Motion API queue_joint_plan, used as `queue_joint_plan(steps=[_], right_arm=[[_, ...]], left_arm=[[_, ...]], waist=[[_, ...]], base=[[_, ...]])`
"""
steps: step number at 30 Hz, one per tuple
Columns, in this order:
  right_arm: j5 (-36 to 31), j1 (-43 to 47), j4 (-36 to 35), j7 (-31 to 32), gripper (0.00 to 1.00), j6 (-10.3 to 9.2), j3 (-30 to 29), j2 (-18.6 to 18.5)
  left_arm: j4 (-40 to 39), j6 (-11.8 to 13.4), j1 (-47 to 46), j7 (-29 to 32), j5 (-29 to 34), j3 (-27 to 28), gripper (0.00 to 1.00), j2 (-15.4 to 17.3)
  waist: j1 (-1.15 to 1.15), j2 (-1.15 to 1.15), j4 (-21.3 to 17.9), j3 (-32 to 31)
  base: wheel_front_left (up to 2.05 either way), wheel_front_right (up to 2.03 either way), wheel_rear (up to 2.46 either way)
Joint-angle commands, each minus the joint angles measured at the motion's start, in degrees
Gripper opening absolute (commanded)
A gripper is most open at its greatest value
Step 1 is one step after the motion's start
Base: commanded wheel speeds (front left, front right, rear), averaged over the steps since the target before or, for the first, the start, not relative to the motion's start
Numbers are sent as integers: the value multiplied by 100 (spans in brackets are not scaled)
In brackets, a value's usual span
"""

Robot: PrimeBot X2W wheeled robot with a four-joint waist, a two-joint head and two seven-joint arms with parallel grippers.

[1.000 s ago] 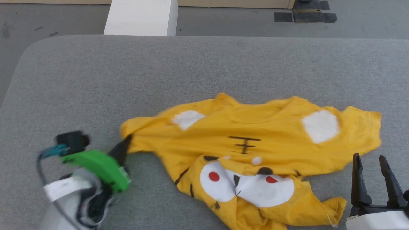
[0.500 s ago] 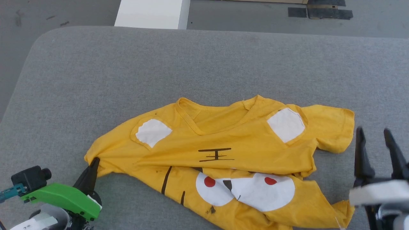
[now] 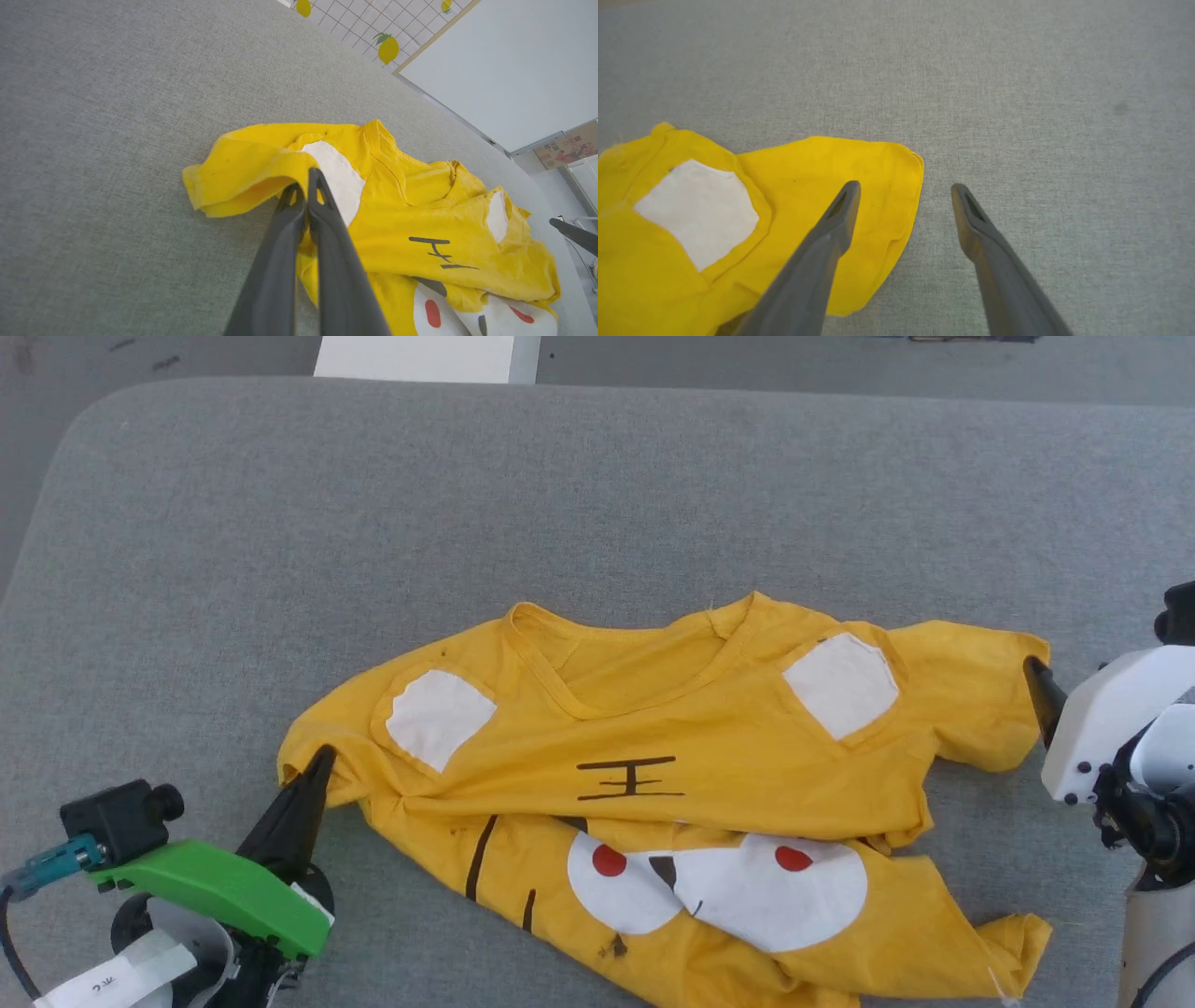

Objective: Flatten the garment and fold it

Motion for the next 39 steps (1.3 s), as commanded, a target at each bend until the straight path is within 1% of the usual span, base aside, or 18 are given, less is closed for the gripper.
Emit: queue_joint_plan(steps=[1, 3, 6, 8, 12, 13, 14, 15, 16, 18, 23, 29, 33, 37, 39], right_arm=[[-42, -72, 88, 206, 100, -9, -47, 0], [-28, -117, 218, 479, 100, -9, -171, 0], [-77, -140, 343, 712, 100, -9, -302, 0], [15, -140, 475, 831, 100, -9, -441, 0], [265, -170, 840, 795, 100, -9, -480, 0], [269, -173, 923, 748, 96, -9, -445, 0], [214, -170, 1023, 704, 49, -9, -383, 0], [161, -169, 1093, 680, 29, -9, -326, 0], [80, -177, 1166, 635, 0, -9, -299, 0], [-71, -199, 1273, 579, 0, -9, -256, 0], [-88, -239, 1271, 258, 0, -9, -182, 0], [162, -208, 969, -498, 0, -9, -175, 0], [421, -321, 742, -957, 0, -9, -22, 0], [578, -581, 528, -1347, 0, -9, 229, 0], [622, -770, 488, -1493, 0, -9, 372, 0]], left_arm=[[-29, -42, -116, 12, 56, -23, 0, -7], [-24, -54, -145, 30, 48, -54, 0, -11], [-7, -74, -175, 43, 29, -87, 0, -17], [7, -81, -183, 48, 8, -100, 0, -26], [34, -88, -198, 51, -34, -106, 0, -39], [40, -92, -198, 53, -44, -107, 0, -38], [47, -96, -198, 58, -52, -109, 0, -34], [52, -95, -199, 61, -63, -107, 0, -35], [59, -96, -204, 67, -77, -109, 0, -37], [82, -102, -220, 92, -121, -122, 0, -51], [164, -68, -218, 113, -116, -109, 0, -16], [179, -69, -420, -10, 207, -182, 0, 99], [195, -132, -872, -34, 569, -407, 0, 198], [176, -202, -1600, 24, 878, -603, 0, 305], [222, -243, -2039, 85, 919, -668, 0, 315]], waist=[[0, 0, 92, 93], [0, 0, 160, 134], [0, 0, 272, 178], [0, 0, 341, 192], [0, 0, 454, 206], [0, 0, 469, 205], [0, 0, 486, 205], [0, 0, 495, 203], [0, 0, 505, 193], [0, 0, 515, 145], [0, 0, 458, -111], [0, 0, 342, -524], [0, 0, 240, -804], [0, 0, 96, -1001], [0, 0, 6, -1045]], base=[[0, 0, 0], [0, 0, 0], [0, 0, 0], [0, 0, 0], [0, 0, 0], [0, 0, 0], [0, 0, 0], [0, 0, 0], [0, 0, 0], [0, 0, 0], [0, 0, 0], [0, 0, 0], [0, 0, 0], [0, 0, 0], [0, 0, 0]])
